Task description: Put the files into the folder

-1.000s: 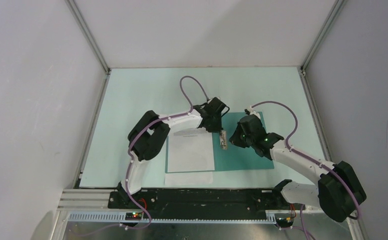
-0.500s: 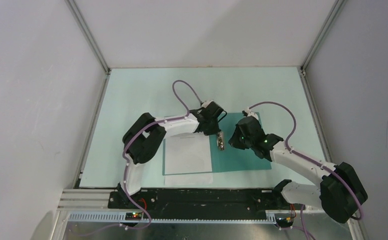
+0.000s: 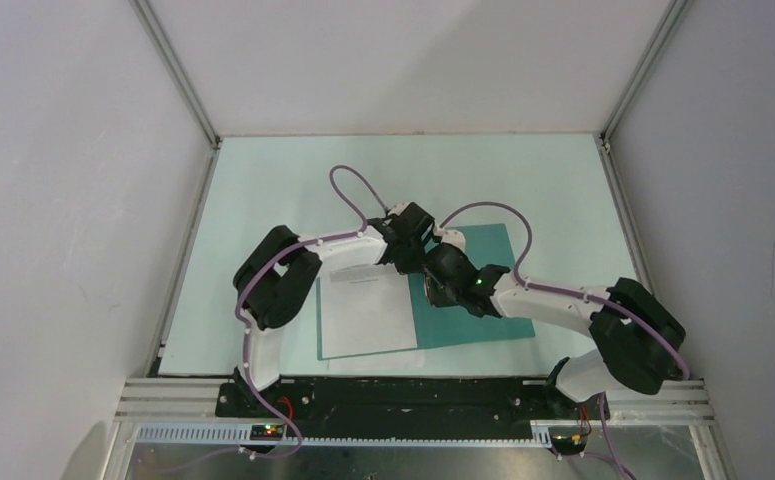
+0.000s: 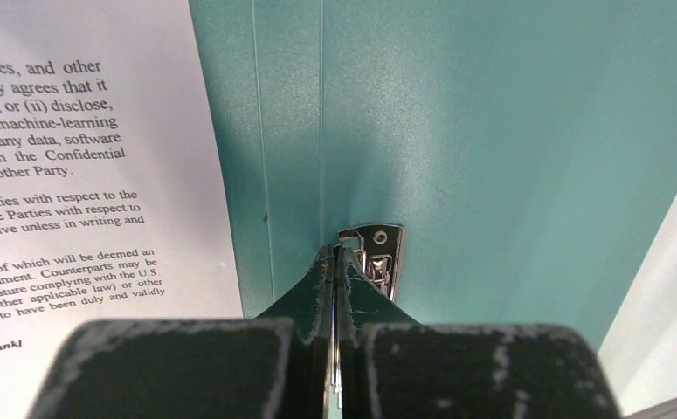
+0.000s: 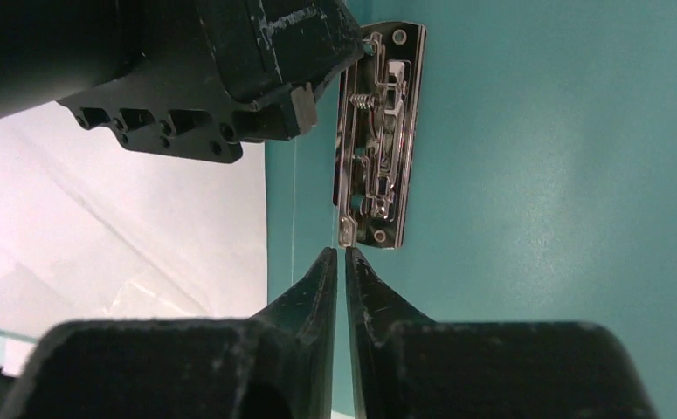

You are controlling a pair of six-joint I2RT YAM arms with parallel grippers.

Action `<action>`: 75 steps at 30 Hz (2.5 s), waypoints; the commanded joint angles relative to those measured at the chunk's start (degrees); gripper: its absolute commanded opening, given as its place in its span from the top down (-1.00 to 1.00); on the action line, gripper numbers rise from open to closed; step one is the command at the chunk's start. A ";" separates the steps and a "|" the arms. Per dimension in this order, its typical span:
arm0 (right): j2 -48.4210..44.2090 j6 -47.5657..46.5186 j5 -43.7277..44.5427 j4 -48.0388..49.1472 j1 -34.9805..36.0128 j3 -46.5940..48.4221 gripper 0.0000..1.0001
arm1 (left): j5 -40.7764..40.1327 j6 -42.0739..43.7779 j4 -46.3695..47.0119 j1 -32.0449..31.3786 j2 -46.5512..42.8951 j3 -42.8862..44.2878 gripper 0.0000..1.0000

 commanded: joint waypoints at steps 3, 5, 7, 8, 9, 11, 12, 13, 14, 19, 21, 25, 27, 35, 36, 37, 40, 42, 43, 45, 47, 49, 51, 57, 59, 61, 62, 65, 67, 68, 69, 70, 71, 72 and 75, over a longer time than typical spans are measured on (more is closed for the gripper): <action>4.70 -2.63 8.94 0.78 4.88 3.75 0.74 | 3.72 -2.44 -2.35 2.38 1.04 -2.86 1.00; 5.57 -2.38 11.31 1.09 6.60 3.93 0.73 | 5.14 -2.95 -2.41 2.87 1.38 -3.29 1.00; 6.85 -2.38 14.13 1.54 7.93 3.98 0.73 | 6.91 -3.23 -2.38 3.28 2.06 -3.46 1.00; 7.24 -2.05 15.71 1.58 8.30 3.98 0.73 | 8.12 -3.39 -2.42 3.35 2.42 -3.51 1.00; 7.97 -1.79 16.43 1.47 9.00 3.94 0.72 | 8.66 -3.50 -2.43 3.40 2.58 -3.58 1.00; 8.76 -0.98 18.95 0.87 9.97 3.94 0.73 | 8.92 -3.41 -2.44 3.49 2.86 -3.57 1.00; 8.86 -0.11 20.94 0.16 10.25 3.92 0.73 | 8.99 -3.39 -2.41 3.54 2.89 -3.64 1.00; 8.73 0.37 21.86 -0.21 10.67 3.92 0.73 | 9.03 -3.32 -2.38 3.58 2.96 -3.68 1.00; 8.57 0.99 23.40 -0.79 10.77 3.97 0.73 | 9.09 -3.35 -2.36 3.63 3.02 -3.78 1.00; 6.88 -0.48 26.62 1.15 11.99 3.99 0.66 | 10.01 -3.44 -2.37 3.80 3.40 -4.16 1.00; 7.41 -1.37 26.14 2.10 11.83 4.04 0.65 | 10.07 -3.38 -2.37 3.91 3.41 -4.34 1.00; 8.53 -1.53 24.89 2.81 11.70 3.98 0.64 | 10.22 -3.28 -2.38 4.01 3.49 -4.47 1.00; 8.48 -1.21 24.59 2.84 11.75 3.99 0.63 | 10.35 -3.23 -2.35 4.03 3.57 -4.55 1.00; 10.36 -1.14 22.77 3.70 11.17 3.95 0.57 | 10.56 -3.10 -2.40 4.20 3.65 -4.58 1.00; 11.02 -0.90 22.62 3.66 11.15 3.97 0.57 | 10.59 -3.10 -2.42 4.31 3.63 -4.69 1.00; 11.62 -0.82 22.57 3.69 11.14 3.98 0.57 | 10.61 -2.99 -2.43 4.35 3.67 -4.72 1.00; 12.80 -0.38 22.39 3.91 11.14 3.99 0.61 | 10.83 -2.85 -2.38 4.68 3.69 -5.00 1.00; 13.28 0.25 22.98 3.43 11.05 3.92 0.69 | 10.95 -2.71 -2.43 4.91 3.71 -5.18 1.00; 13.41 0.46 23.23 3.19 11.05 3.97 0.73 | 10.89 -2.56 -2.39 5.04 3.71 -5.27 1.00; 13.46 1.16 24.21 2.29 11.03 3.98 0.82 | 10.88 -2.49 -2.42 5.16 3.70 -5.41 1.00; 13.23 1.79 24.98 1.40 11.00 3.96 0.92 | 10.88 -2.34 -2.41 5.37 4.02 -5.59 1.00; 13.20 2.34 24.78 0.73 10.67 3.96 0.95 | 10.93 -2.19 -2.40 5.43 4.33 -5.87 1.00; 13.58 2.81 23.04 0.63 9.92 3.78 0.96 | 11.03 -1.96 -2.37 5.59 4.61 -6.19 1.00; 13.16 5.38 9.26 4.31 4.16 0.20 1.00 | 10.34 -0.13 -2.06 5.75 4.23 -7.89 1.00; 13.23 6.12 5.67 3.47 1.73 -0.18 1.00 | 10.08 0.26 -1.47 5.66 3.85 -8.66 1.00; 13.40 6.49 3.13 2.06 -0.30 -0.23 1.00 | 9.96 0.54 -1.01 5.66 3.57 -9.23 1.00; 13.64 6.70 2.62 1.23 -1.50 -0.01 1.00 | 9.76 0.58 -0.89 5.62 3.50 -9.41 1.00; 14.43 7.60 2.29 -3.99 -3.42 1.58 1.00 | 9.42 0.49 -0.40 5.69 3.45 -10.16 1.00; 14.57 8.29 2.56 -6.33 -4.23 2.03 1.00 | 9.47 0.27 -0.02 5.64 3.49 -10.60 1.00; 14.62 8.86 2.19 -7.71 -4.59 2.17 1.00 | 9.48 0.21 0.14 5.66 3.41 -10.75 1.00; 14.77 9.16 1.89 -8.40 -5.56 2.61 1.00 | 9.53 0.06 0.45 5.64 3.39 -11.20 1.00; 15.11 9.40 1.61 -9.10 -5.91 2.81 1.00 | 9.50 -0.07 0.59 5.62 3.19 -11.49 1.00; 15.37 9.66 1.42 -10.64 -6.59 3.50 1.00 | 9.45 -0.28 1.02 5.57 3.05 -12.11 1.00; 15.50 9.78 1.86 -12.43 -6.83 3.92 1.00 | 9.35 -0.37 1.23 5.60 2.73 -12.38 1.00; 17.35 9.64 4.00 -15.84 -7.57 6.35 1.00 | 9.22 -0.67 2.06 5.36 2.36 -13.57 1.00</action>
